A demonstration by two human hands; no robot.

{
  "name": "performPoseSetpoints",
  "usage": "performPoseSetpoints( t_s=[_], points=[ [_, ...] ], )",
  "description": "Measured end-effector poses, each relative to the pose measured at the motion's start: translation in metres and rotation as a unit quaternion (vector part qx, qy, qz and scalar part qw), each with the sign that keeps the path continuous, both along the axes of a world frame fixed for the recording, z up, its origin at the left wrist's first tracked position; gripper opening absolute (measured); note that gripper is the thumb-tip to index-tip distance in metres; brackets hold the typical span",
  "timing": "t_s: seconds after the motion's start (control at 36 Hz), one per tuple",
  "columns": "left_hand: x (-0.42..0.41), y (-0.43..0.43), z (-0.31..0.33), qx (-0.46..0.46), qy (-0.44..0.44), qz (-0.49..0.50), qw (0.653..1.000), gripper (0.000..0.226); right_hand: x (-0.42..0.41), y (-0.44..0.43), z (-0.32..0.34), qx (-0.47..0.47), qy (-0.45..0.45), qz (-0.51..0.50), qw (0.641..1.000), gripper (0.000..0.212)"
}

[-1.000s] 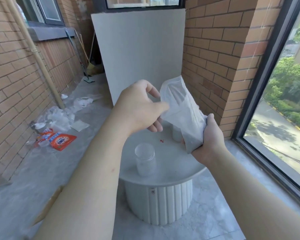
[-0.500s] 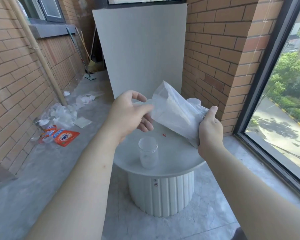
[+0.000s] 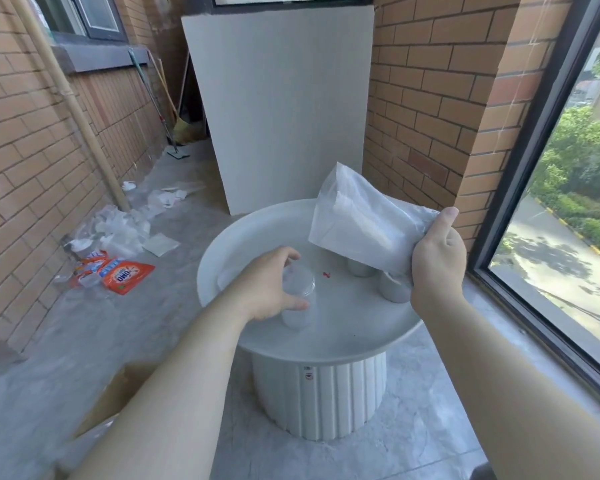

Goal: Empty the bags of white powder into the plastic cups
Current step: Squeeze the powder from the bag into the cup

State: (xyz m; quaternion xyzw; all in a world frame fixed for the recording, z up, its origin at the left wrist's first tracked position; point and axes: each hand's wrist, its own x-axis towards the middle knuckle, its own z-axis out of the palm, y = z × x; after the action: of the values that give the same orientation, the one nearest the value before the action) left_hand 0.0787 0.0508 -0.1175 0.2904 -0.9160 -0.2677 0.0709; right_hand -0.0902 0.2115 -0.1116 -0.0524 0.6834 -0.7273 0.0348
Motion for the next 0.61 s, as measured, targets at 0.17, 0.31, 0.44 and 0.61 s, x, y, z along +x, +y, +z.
performPoseSetpoints(
  t_s=[0.17,0.31,0.44,0.61],
  points=[
    [-0.017,-0.002,-0.007,-0.01,0.024,0.042,0.999,0.092,-0.008,-0.005,-0.004,0.013,0.04,-0.016,0.999,0.064],
    [-0.028,0.022,0.012,-0.084,0.1,0.148,0.98,0.068,-0.014,-0.006,-0.003,0.009,0.042,-0.03,0.999,0.065],
    [-0.043,0.061,0.015,0.104,0.141,0.146,0.974,0.038,-0.016,-0.006,0.004,0.001,0.052,-0.04,0.998,0.053],
    [-0.068,0.088,-0.012,0.482,0.21,0.078,0.847,0.023,-0.011,-0.01,0.004,0.034,0.115,-0.023,0.993,0.049]
  ],
)
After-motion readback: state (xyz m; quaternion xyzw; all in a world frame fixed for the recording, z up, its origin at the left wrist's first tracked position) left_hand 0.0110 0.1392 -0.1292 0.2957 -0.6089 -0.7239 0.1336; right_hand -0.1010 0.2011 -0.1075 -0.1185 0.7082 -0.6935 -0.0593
